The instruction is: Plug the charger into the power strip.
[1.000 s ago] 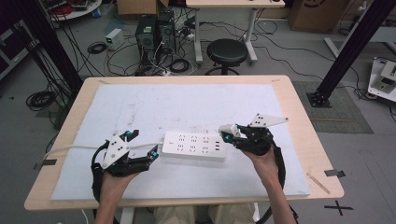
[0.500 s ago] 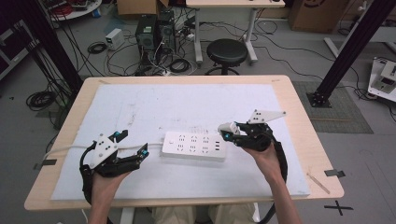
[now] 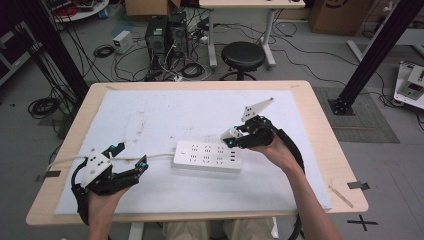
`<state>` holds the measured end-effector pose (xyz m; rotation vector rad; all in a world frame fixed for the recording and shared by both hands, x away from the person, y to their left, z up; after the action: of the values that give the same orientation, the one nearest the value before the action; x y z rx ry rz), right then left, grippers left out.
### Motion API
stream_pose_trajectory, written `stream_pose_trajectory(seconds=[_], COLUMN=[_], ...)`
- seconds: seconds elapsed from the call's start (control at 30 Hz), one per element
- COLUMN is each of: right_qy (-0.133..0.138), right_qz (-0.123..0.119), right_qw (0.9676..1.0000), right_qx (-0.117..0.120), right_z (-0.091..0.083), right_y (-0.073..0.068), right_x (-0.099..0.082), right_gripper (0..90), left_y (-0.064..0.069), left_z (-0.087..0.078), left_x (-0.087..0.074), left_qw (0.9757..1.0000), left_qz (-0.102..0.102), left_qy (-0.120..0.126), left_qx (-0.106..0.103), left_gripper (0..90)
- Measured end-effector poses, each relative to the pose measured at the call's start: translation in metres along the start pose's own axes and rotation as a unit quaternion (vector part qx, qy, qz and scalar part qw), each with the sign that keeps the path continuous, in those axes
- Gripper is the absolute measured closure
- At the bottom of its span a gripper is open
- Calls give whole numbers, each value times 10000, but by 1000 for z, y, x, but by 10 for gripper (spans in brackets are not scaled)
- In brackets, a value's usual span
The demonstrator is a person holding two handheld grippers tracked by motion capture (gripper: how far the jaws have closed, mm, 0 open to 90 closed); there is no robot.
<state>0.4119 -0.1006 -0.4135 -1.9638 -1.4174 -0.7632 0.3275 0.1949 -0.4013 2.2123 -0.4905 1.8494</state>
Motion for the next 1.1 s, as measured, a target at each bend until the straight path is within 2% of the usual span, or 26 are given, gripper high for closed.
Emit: stream_pose_trajectory(seconds=[0.03,0.13,0.3,0.33,0.4,0.43,0.53,0.57,0.6,0.67,0.7,0.77,0.93,0.97,1.0,1.07,1.1], right_qy=[-215,-489,-756,-995,-1175,-1175,-1448,-1448,-1558,-1600,-1600,-1776,-1860,-1979,-1979,-2104,-2107], right_qz=[-112,-221,-298,-353,-451,-451,-571,-571,-588,-590,-590,-616,-643,-683,-683,-750,-773], right_qw=[9997,9985,9967,9942,9916,9916,9876,9876,9854,9845,9845,9814,9795,9769,9769,9739,9737], right_qx=[24,65,83,217,295,295,203,203,366,412,412,403,435,434,434,400,396], right_z=[5,10,16,23,27,27,33,33,39,42,42,47,50,52,52,53,54], right_y=[2,5,9,11,11,11,15,15,14,14,14,15,15,16,16,16,17], right_x=[3,5,6,4,1,1,-2,-2,-3,-4,-4,-9,-11,-14,-14,-15,-14], right_gripper=[630,630,630,630,630,630,630,630,630,630,630,630,630,630,630,630,630], left_y=[-3,-8,-13,-17,-17,-17,-16,-16,-15,-13,-13,-13,-13,-12,-12,-12,-13], left_z=[-2,-4,-6,-7,-6,-6,-4,-4,-2,0,0,1,2,2,2,2,1], left_x=[-2,-6,-10,-13,-15,-15,-16,-16,-16,-16,-16,-17,-18,-18,-18,-19,-19], left_qw=[10000,9999,9996,9994,9993,9993,9991,9991,9991,9990,9990,9989,9988,9988,9988,9988,9987], left_qz=[-20,-97,-146,-167,-178,-178,-186,-186,-154,-158,-158,-169,-186,-191,-191,-206,-210], left_qy=[-21,-57,-120,-159,-182,-182,-243,-243,-282,-295,-295,-318,-325,-323,-323,-325,-333], left_qx=[34,110,198,263,269,269,295,295,287,282,282,287,316,316,316,311,324], left_gripper=[185,185,185,185,184,185,183,181,181,180,180,180,181,181,181,181,181])
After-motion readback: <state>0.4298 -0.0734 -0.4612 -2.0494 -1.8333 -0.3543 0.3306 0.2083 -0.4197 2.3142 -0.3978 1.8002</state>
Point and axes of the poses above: each handheld gripper's, and its own axes: z roughly forward along the jaws, x roughly out of its top, y roughly to its right, the point moved 10 cm from there along z, roughly forward along the jaws, and after that the axes turned 5 degrees about x, right-handed, at the moved point
